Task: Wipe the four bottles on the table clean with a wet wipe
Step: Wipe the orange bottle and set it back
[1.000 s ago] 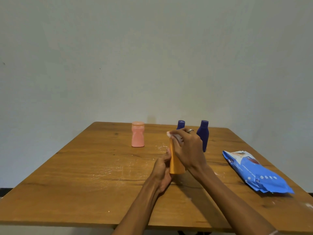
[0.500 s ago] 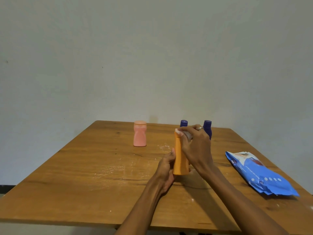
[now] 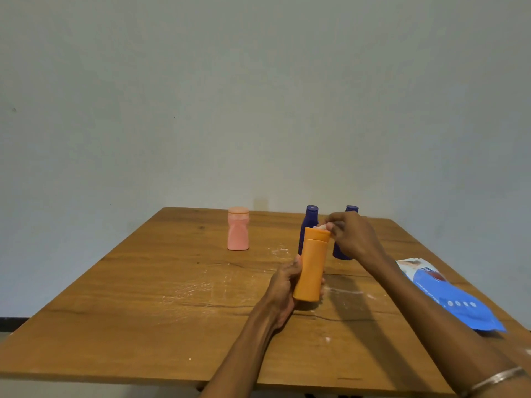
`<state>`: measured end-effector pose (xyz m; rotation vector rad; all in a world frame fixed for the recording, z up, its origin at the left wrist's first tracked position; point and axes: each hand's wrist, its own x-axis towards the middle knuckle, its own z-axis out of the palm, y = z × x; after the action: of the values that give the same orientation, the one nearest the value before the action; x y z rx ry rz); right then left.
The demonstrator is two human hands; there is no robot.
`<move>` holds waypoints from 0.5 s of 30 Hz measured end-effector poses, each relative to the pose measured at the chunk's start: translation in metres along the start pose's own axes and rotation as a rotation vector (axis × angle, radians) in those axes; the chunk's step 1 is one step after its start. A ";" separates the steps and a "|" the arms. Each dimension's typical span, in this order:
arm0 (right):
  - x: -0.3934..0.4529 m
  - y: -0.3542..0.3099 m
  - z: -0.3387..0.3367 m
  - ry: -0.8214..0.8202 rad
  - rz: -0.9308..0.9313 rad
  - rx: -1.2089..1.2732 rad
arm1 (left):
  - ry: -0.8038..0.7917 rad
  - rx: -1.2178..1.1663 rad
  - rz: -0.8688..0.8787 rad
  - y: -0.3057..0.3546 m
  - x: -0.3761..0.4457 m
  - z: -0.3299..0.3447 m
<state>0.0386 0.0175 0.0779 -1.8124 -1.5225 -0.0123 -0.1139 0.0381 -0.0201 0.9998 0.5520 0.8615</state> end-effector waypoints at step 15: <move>-0.036 -0.017 0.015 0.118 -0.342 0.079 | -0.005 0.037 -0.006 0.000 -0.001 -0.003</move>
<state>0.0071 -0.0041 0.0598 -1.4463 -1.7041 -0.2173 -0.1169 0.0388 -0.0218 1.0331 0.5681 0.8460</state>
